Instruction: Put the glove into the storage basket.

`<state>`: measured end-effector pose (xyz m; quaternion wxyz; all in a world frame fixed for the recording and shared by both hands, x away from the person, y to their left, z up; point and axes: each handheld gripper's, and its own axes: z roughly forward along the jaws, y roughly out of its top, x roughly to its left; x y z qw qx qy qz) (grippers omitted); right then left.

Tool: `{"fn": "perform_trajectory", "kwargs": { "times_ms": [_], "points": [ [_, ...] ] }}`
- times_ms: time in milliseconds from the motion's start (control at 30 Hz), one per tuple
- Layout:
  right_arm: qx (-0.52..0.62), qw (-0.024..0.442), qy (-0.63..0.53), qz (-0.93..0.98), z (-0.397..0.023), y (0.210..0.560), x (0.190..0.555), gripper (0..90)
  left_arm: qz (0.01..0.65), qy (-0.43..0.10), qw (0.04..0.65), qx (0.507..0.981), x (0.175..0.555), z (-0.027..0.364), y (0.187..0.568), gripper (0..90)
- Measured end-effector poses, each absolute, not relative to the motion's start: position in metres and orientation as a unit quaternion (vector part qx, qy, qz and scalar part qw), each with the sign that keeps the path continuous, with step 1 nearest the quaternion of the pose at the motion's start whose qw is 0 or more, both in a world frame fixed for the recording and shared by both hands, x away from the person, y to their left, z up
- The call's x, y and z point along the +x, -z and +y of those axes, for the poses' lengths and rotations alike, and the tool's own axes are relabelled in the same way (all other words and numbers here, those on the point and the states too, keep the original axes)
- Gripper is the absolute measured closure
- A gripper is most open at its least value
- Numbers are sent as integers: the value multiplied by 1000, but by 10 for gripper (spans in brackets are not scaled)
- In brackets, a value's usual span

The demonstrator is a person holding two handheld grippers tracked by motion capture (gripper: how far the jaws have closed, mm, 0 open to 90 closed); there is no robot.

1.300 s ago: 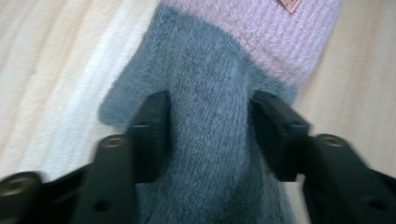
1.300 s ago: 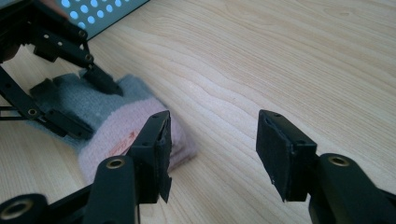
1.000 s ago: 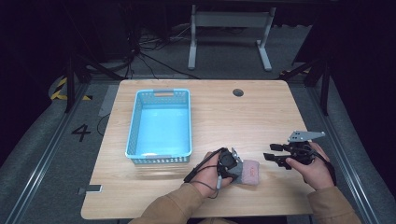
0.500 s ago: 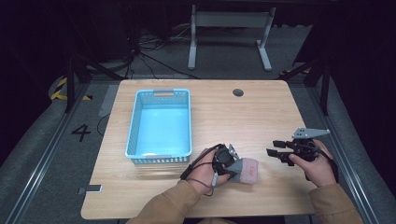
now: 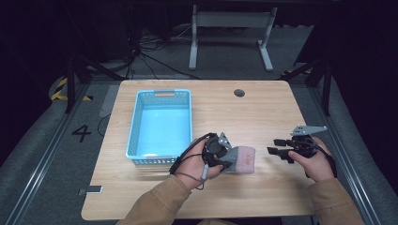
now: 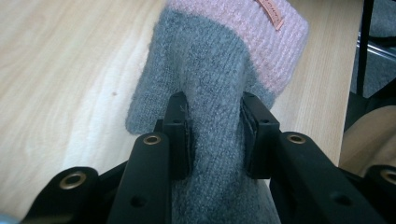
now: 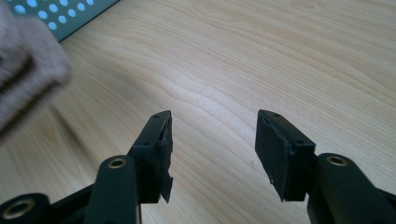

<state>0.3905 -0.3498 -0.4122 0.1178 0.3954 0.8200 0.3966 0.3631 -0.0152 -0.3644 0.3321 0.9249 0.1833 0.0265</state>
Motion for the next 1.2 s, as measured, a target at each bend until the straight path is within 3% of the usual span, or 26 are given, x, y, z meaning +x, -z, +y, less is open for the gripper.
{"fn": "perform_trajectory", "kwargs": {
  "times_ms": [533,1200],
  "points": [
    [396,110,-395,822,-344,415,397,471,210,-69,348,911,379,45,322,683],
    [403,98,-383,826,-341,427,390,472,256,-104,338,900,410,107,308,683]
  ]
}}
